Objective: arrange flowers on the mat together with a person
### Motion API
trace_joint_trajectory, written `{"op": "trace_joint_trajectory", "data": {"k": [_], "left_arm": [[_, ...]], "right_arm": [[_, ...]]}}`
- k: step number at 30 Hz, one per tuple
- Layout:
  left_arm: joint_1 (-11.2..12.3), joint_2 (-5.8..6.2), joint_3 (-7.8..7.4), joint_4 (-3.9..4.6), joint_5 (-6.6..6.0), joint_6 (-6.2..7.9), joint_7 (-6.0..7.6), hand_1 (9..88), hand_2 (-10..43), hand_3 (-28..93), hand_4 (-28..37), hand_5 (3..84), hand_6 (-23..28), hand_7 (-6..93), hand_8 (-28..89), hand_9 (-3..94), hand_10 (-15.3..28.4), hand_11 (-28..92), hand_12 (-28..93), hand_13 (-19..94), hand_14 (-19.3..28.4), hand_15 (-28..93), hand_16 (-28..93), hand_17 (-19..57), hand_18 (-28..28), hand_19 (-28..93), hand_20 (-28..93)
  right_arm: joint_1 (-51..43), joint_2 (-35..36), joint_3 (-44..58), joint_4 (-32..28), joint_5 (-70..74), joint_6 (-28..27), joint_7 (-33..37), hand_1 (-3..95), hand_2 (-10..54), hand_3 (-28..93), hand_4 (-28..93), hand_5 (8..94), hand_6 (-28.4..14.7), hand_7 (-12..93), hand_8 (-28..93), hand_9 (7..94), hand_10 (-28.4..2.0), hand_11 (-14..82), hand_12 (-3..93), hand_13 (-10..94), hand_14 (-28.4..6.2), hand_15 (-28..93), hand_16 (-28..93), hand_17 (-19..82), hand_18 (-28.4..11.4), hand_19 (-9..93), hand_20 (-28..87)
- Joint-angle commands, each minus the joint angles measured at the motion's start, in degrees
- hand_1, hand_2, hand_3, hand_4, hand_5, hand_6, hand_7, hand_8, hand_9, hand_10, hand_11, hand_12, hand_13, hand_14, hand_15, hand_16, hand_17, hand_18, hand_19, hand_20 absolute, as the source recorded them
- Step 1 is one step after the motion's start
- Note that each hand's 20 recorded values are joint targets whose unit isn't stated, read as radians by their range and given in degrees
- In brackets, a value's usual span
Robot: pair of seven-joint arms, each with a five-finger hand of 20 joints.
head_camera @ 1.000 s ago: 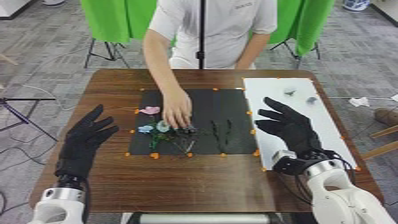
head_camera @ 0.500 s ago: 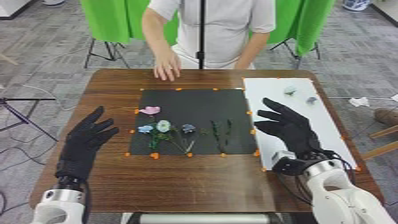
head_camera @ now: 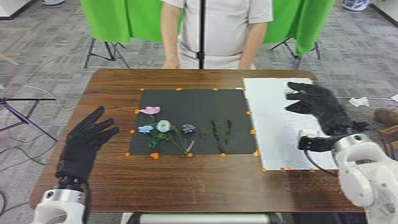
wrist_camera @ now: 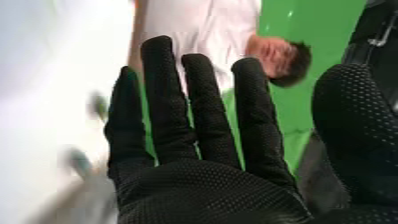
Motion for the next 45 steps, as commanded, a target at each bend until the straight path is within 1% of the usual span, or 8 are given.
{"op": "trace_joint_trajectory", "data": {"k": [1,14,25,29,33,36,41,45], "left_arm": [[0.30,0.65,0.35,-0.22,-0.45,0.75,0.57,25.1,3.9,80,-25.2,35.1,4.5,11.2,-9,37.0,17.2,22,9,28,26.1,44,-6,-8.5,25.7,49,17],[-1.79,1.48,1.58,0.25,-0.65,0.38,1.30,25.1,3.9,80,-25.0,35.1,4.5,11.3,-9,37.0,17.2,22,9,28,26.4,45,-7,-8.5,25.7,49,17],[-3.37,2.18,2.50,0.77,-1.55,0.50,2.24,24.8,4.0,80,-25.3,35.1,4.4,11.3,-9,36.9,17.2,22,9,28,26.4,45,-7,-8.6,25.8,49,17],[-4.51,2.53,3.42,1.25,-1.80,0.01,2.56,24.8,3.9,80,-25.4,35.0,4.4,11.3,-9,37.0,17.4,22,9,28,26.4,45,-7,-8.6,25.8,49,17],[-4.18,2.66,2.97,1.18,-2.16,-0.06,2.46,24.7,3.9,80,-25.4,35.0,4.4,11.3,-9,37.0,17.3,22,9,28,26.4,45,-7,-8.6,25.8,49,17],[-4.70,2.59,3.25,1.38,-2.08,-0.48,1.97,24.7,4.0,80,-25.4,35.0,4.5,11.2,-9,36.9,17.3,22,9,28,26.4,45,-7,-8.6,25.9,49,17],[-5.47,1.95,3.05,1.62,-0.85,-2.15,-0.35,24.8,3.9,80,-25.4,34.9,4.5,11.2,-9,37.0,17.2,22,9,28,26.4,45,-7,-8.6,25.9,50,17],[-6.10,1.78,3.60,1.81,-0.79,-2.79,-0.72,24.8,3.9,80,-25.3,34.8,4.5,11.2,-9,36.8,17.2,22,9,28,26.3,45,-7,-8.6,25.9,49,17]], "right_arm": [[14.03,12.26,-6.65,8.45,-9.01,7.24,6.07,25.6,0.2,81,-27,46.6,2.2,19,-13,49.0,-14.6,16.7,15.6,45,-16.1,48,13,11,-25.2,61,28],[33.95,11.95,-24.66,23.97,-34.77,-0.69,19.01,29.2,-2.1,82,-27,43.8,3.3,21,-15,44.1,-13.1,15.3,15.6,45,-14.4,50,12,12,-24.7,62,27],[34.95,7.17,-24.77,30.18,-46.64,-8.41,24.04,31.5,-4.3,82,-27,41.8,3.8,21,-15,43.0,-12.5,14.6,15.8,46,-13.3,49,11,13,-24.5,63,26],[35.02,6.79,-25.04,31.07,-47.37,-8.13,24.68,32.5,-4.7,82,-28,42.4,4.4,22,-15,43.9,-12.4,14.8,15.8,46,-13.0,49,11,14,-24.4,63,26],[36.66,5.99,-26.94,32.19,-49.50,-9.41,24.62,33.1,-4.8,81,-28,43.3,4.8,23,-15,44.8,-12.4,15.4,15.8,47,-12.8,48,11,15,-24.1,64,25],[36.32,5.74,-27.58,32.41,-51.29,-10.49,25.30,33.1,-5.1,81,-28,43.4,4.9,23,-16,45.1,-12.4,15.6,15.7,47,-12.6,48,11,15,-24.1,64,25],[35.90,4.52,-27.90,32.87,-53.23,-12.81,25.31,33.7,-6.2,81,-28,42.6,5.7,22,-16,43.8,-12.0,14.7,15.4,47,-12.1,47,11,15,-24.4,63,24],[35.06,4.25,-27.98,33.01,-54.89,-14.32,25.32,35.2,-7.3,80,-28,42.6,6.5,23,-16,43.2,-11.8,14.1,15.6,46,-11.6,45,11,14,-24.6,61,22]]}}
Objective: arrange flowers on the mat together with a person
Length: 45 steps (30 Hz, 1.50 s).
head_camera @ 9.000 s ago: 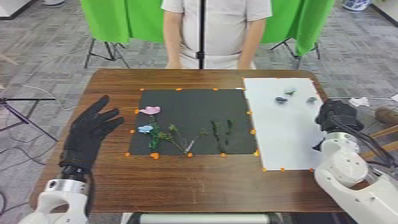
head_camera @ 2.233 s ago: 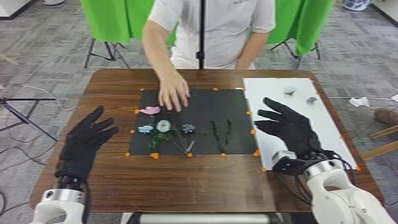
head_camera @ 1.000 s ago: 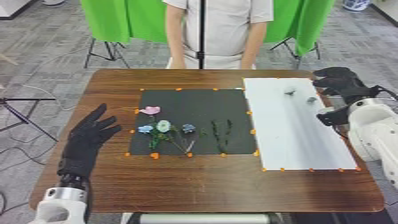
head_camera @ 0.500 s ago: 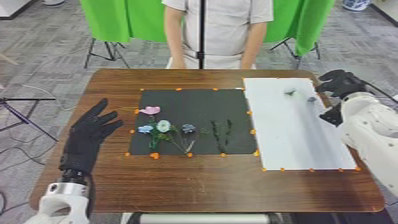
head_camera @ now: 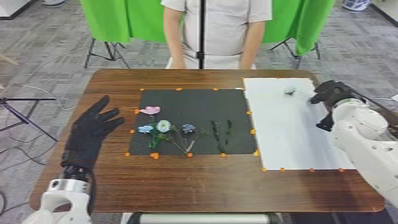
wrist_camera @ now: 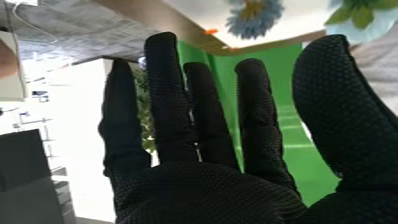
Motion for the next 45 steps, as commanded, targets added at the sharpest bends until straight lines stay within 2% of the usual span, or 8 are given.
{"op": "trace_joint_trajectory", "data": {"k": [1,7,13,18,20,23,32,45], "left_arm": [[-0.71,-0.67,0.40,0.59,0.67,-2.26,-2.23,24.8,3.9,80,-25.3,34.8,4.5,11.2,-9,36.7,17.2,22,9,28,26.3,45,-7,-8.6,25.9,49,17],[-1.05,-0.75,0.51,0.80,0.60,-2.55,-2.56,24.8,4.0,80,-25.3,34.7,4.4,11.2,-9,36.6,17.1,22,9,28,26.3,45,-7,-8.6,25.8,49,17],[-1.65,-0.84,0.76,1.06,0.66,-2.98,-2.97,24.9,3.9,80,-25.2,34.7,4.5,11.3,-9,36.5,17.1,22,9,28,26.2,45,-7,-8.6,25.8,49,17],[-1.84,-0.67,0.89,1.14,0.59,-2.96,-2.72,24.9,3.9,80,-25.3,34.8,4.5,11.3,-9,36.5,17.1,22,9,28,26.3,45,-7,-8.6,25.8,49,17],[-1.67,-0.59,0.89,1.11,0.42,-2.69,-2.37,24.9,3.9,80,-25.3,34.8,4.5,11.3,-9,36.5,17.1,22,9,28,26.3,45,-7,-8.6,25.8,49,17],[-1.26,-0.36,0.86,0.99,-0.02,-2.12,-1.56,24.8,3.9,80,-25.3,34.7,4.5,11.3,-9,36.5,17.1,22,9,28,26.3,45,-7,-8.5,25.8,49,17],[0.78,-0.49,-0.35,0.04,-0.08,-0.94,-0.88,24.8,3.9,80,-25.3,34.7,4.5,11.3,-9,36.6,17.2,22,9,28,26.3,45,-7,-8.5,25.7,49,17],[2.22,-1.04,-1.25,-0.57,0.36,-0.60,-1.00,24.8,3.9,80,-25.2,34.8,4.5,11.4,-9,36.6,17.2,22,9,28,26.4,45,-7,-8.6,25.7,49,17]], "right_arm": [[-1.33,-1.61,-0.32,0.36,-3.83,-4.03,-0.06,35.4,-7.5,80,-28,43.0,6.7,23,-16,43.5,-11.8,14.2,15.6,46,-11.5,45,11,14,-24.6,61,22],[-2.06,-2.42,-0.89,0.86,-7.34,-6.28,-0.65,37.2,-8.2,79,-28,46.3,8.1,24,-17,46.5,-10.6,14.8,15.4,49,-10.7,43,11,15,-24.3,60,21],[-1.63,-2.56,-4.45,1.87,-11.10,-3.33,-1.81,42.1,-9.2,77,-28,53.6,8.2,24,-17,53.2,-9.6,17.4,14.9,55,-9.5,42,13,19,-23.0,63,22],[-2.14,-2.74,-5.93,3.10,-11.28,2.14,-2.53,56.7,-9.5,63,-28,68.5,7.2,24,-7,67.8,-8.0,16.9,20.0,68,-4.4,36,27,30,-17.6,69,25],[-2.24,-2.77,-6.22,3.11,-11.06,3.12,-2.39,64.1,-9.5,58,-28,78.7,5.1,21,-2,80.5,-7.3,9.6,30.6,78,-0.2,31,34,43,-10.0,66,26],[-1.40,-2.51,-7.64,3.23,-11.19,5.46,-2.03,68.3,-9.5,55,-28,83.4,4.0,19,0,86.8,-6.2,9.7,34.5,84,0.5,31,36,50,-6.5,65,28],[2.29,-1.85,-10.03,-3.33,-10.00,12.81,-1.00,72.5,-9.5,54,-28,84.9,1.9,17,3,87.6,-7.1,10.4,36.7,85,1.4,33,37,50,-4.6,73,26],[4.43,-8.26,-14.79,-16.07,-6.26,8.63,-10.37,71.1,-9.5,58,-28,85.1,1.1,16,3,87.2,-8.1,10.4,37.1,85,1.4,32,39,48,-3.8,80,17]]}}
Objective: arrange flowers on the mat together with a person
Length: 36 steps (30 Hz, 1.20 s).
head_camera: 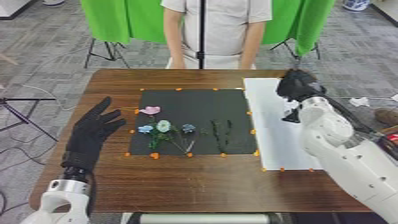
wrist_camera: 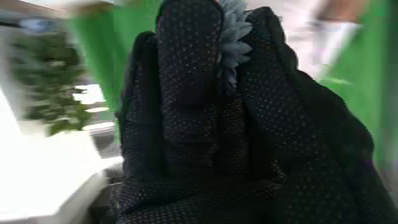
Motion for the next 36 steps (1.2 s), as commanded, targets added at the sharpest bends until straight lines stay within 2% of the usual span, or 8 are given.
{"op": "trace_joint_trajectory", "data": {"k": [1,7,13,18,22,23,33,36], "left_arm": [[1.46,-0.83,-0.48,-0.49,0.27,0.65,-0.41,24.8,3.9,80,-25.2,34.8,4.5,11.4,-9,36.6,17.2,22,9,28,26.3,45,-7,-8.6,25.7,49,17],[1.29,-0.39,-0.19,-0.37,-0.17,1.01,0.29,25.0,4.0,80,-25.1,34.8,4.5,11.3,-9,36.6,17.2,22,9,28,26.4,45,-7,-8.5,25.7,50,17],[1.15,-0.24,-0.08,-0.29,-0.26,1.05,0.13,25.0,4.0,80,-25.1,34.8,4.6,11.3,-9,36.6,17.3,22,9,28,26.3,45,-7,-8.5,25.7,50,17],[0.51,-0.68,-0.15,-0.06,0.23,0.14,-1.73,25.1,3.9,80,-25.0,34.8,4.7,11.3,-9,36.6,17.3,22,9,28,26.3,45,-7,-8.5,25.6,50,17],[0.65,-1.01,-0.43,-0.13,0.69,-0.50,-2.57,25.1,4.0,80,-25.0,34.8,4.8,11.4,-9,36.7,17.4,22,9,28,26.3,45,-7,-8.4,25.5,49,17],[0.61,-0.91,-0.34,-0.08,0.52,-0.26,-2.26,25.2,4.0,80,-25.0,34.8,4.8,11.4,-9,36.8,17.5,22,9,28,26.3,45,-7,-8.4,25.5,49,17],[0.40,-1.24,-0.47,0.01,0.92,-0.90,-3.00,25.3,4.0,80,-24.9,34.9,5.1,11.4,-9,37.0,17.7,22,10,29,26.8,47,-7,-8.4,25.5,50,17],[0.34,-1.43,-0.43,0.07,0.99,-1.12,-3.26,25.3,4.0,80,-24.9,34.9,5.1,11.5,-9,37.0,17.7,22,10,29,26.9,47,-7,-8.5,25.5,50,17]], "right_arm": [[1.93,-7.78,-4.74,-5.26,-2.70,-2.90,-4.02,70.2,-9.5,59,-28,85.0,1.2,16,3,87.2,-8.2,10.4,36.9,85,1.2,32,39,48,-4.0,81,16],[3.17,-12.61,-9.35,-2.62,-6.47,-4.82,-4.08,68.5,-9.5,62,-28,84.7,1.4,16,3,86.9,-8.3,10.7,36.9,84,0.4,33,39,46,-5.5,81,17],[3.80,-15.11,-11.39,-0.30,-8.85,-5.98,-3.24,67.2,-9.5,63,-28,84.3,1.6,17,3,86.7,-8.4,11.0,36.6,83,-0.3,37,37,45,-6.8,80,20],[2.31,-14.80,-12.06,-0.40,-9.90,-7.12,-0.56,66.3,-9.5,64,-28,83.9,2.0,18,2,86.6,-8.4,11.3,36.6,82,-0.2,39,36,44,-8.5,78,24],[1.39,-13.67,-12.84,-0.66,-10.87,-7.80,0.13,63.2,-9.5,66,-28,82.5,3.6,19,2,85.7,-7.6,10.5,35.9,78,-2.0,48,32,39,-13.7,82,30],[1.14,-13.66,-12.54,-0.78,-10.50,-8.47,0.00,63.0,-9.5,66,-28,82.4,3.7,19,1,85.7,-7.5,10.4,35.6,77,-2.2,49,32,38,-14.1,83,30],[1.52,-13.32,-13.61,-1.48,-12.21,-11.02,-1.17,56.5,-9.5,66,-28,80.3,4.8,17,-1,82.7,-7.1,6.3,31.3,72,-4.5,52,29,34,-15.9,82,31],[1.81,-13.20,-13.97,-1.65,-12.98,-10.63,-1.41,54.5,-9.5,66,-28,78.0,4.3,17,-2,78.4,-8.2,11.2,26.9,70,-5.5,54,26,33,-16.2,82,31]]}}
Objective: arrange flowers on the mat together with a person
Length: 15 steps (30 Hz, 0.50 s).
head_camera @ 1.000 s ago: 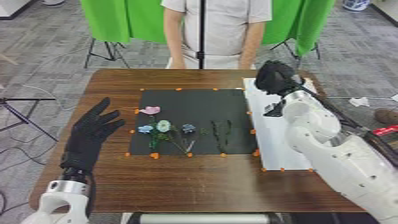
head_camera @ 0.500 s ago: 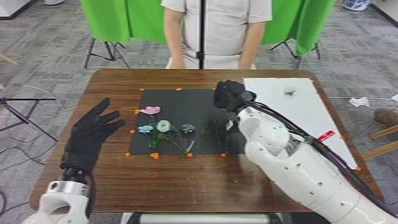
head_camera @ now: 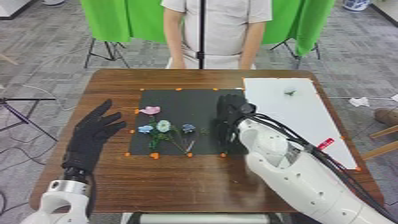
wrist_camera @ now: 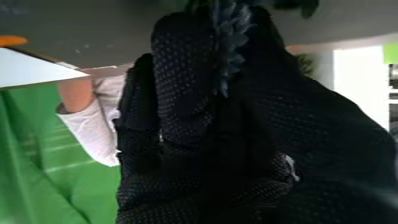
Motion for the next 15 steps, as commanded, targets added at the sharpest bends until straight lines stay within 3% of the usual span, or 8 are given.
{"op": "trace_joint_trajectory", "data": {"k": [1,4,9,15], "left_arm": [[0.14,-0.87,0.12,0.24,0.60,-0.96,-1.16,25.3,4.0,80,-25.0,34.9,5.1,11.5,-9,37.0,17.7,22,10,29,26.8,47,-7,-8.5,25.5,50,17],[0.10,-0.90,0.14,0.30,0.69,-0.99,-1.28,25.3,4.0,80,-24.9,34.9,5.1,11.5,-9,37.0,17.7,22,10,29,26.9,47,-7,-8.5,25.5,50,17],[0.26,-0.58,-0.28,0.25,0.66,-0.85,-1.47,25.4,4.0,80,-24.9,34.9,5.1,11.6,-9,36.9,17.8,22,9,29,26.8,47,-7,-8.5,25.5,50,17],[0.78,-0.35,-0.20,-0.10,0.47,-0.18,-0.28,25.3,4.0,81,-24.8,35.0,5.1,11.6,-9,37.0,17.8,23,9,28,26.8,47,-7,-8.5,25.5,50,17]], "right_arm": [[0.77,0.19,-0.78,-0.94,-2.45,-0.51,-0.77,53.1,-9.5,66,-28,76.5,4.1,17,-3,75.8,-8.7,15.1,23.1,70,-6.3,56,23,32,-16.2,82,31],[1.30,0.35,-1.28,-1.00,-3.04,-0.02,-0.48,48.3,-9.5,69,-28,72.7,4.0,17,-3,70.9,-9.7,19.4,16.0,68,-7.5,58,18,32,-16.8,82,32],[1.66,0.31,-1.31,-1.10,-3.62,-0.66,-0.64,43.3,-9.5,72,-28,70.1,4.2,16,-6,68.7,-10.4,19.0,15.5,67,-8.4,59,17,31,-17.4,82,32],[2.18,0.85,-1.76,-1.33,-4.14,-0.46,-0.72,40.2,-9.5,75,-28,69.1,4.2,16,-12,67.2,-11.0,18.4,15.4,66,-9.1,60,16,30,-18.0,82,32]]}}
